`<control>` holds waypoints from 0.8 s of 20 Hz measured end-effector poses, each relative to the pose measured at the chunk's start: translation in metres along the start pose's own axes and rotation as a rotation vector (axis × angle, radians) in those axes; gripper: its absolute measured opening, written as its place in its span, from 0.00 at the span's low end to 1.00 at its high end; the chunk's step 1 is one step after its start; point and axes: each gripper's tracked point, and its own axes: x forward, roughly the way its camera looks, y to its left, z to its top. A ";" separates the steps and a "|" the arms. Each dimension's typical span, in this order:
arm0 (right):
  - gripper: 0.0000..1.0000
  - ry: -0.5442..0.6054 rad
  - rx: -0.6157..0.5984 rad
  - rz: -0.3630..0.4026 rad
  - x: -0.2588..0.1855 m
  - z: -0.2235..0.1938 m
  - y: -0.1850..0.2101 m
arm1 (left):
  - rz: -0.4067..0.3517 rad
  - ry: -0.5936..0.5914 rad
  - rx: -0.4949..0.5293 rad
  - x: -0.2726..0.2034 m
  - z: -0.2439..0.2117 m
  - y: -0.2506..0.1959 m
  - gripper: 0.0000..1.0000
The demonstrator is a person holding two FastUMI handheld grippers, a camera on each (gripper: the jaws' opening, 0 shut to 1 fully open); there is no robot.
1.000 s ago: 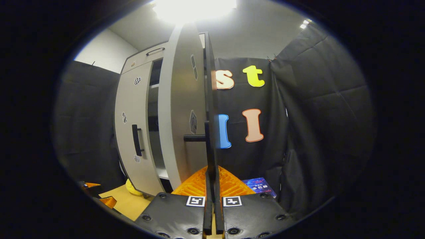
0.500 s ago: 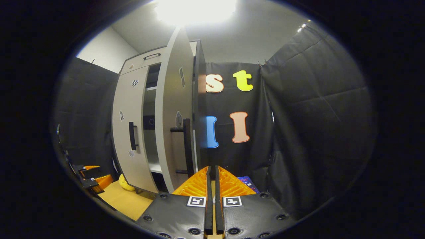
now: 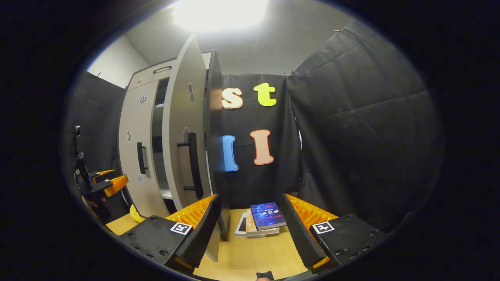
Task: Open the right door of the double-door shoe cabinet with the right hand, and open the left door with the left hand.
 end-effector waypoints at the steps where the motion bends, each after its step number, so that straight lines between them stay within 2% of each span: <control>1: 0.96 -0.003 -0.003 -0.011 -0.001 -0.001 -0.003 | 0.005 -0.003 -0.002 0.010 0.003 0.002 0.85; 2: 0.92 -0.005 -0.007 -0.020 -0.002 -0.001 -0.007 | 0.010 -0.007 -0.004 0.020 0.006 0.005 0.85; 3: 0.96 -0.004 -0.010 -0.028 -0.003 -0.002 -0.010 | 0.014 -0.012 -0.003 0.031 0.010 0.008 0.85; 6: 0.96 0.005 -0.006 -0.049 -0.006 -0.007 -0.018 | 0.027 -0.015 -0.001 0.066 0.019 0.019 0.85; 11: 0.96 0.030 0.015 -0.087 -0.008 -0.019 -0.036 | 0.038 -0.015 -0.068 0.101 0.024 0.031 0.85; 13: 0.96 0.039 0.021 -0.102 -0.010 -0.024 -0.043 | 0.051 -0.006 -0.058 0.117 0.023 0.034 0.85; 14: 0.92 0.041 0.023 -0.110 -0.011 -0.025 -0.047 | 0.057 0.000 -0.050 0.125 0.022 0.037 0.84; 16: 0.96 0.045 0.024 -0.122 -0.012 -0.027 -0.054 | 0.067 0.010 -0.041 0.138 0.021 0.040 0.84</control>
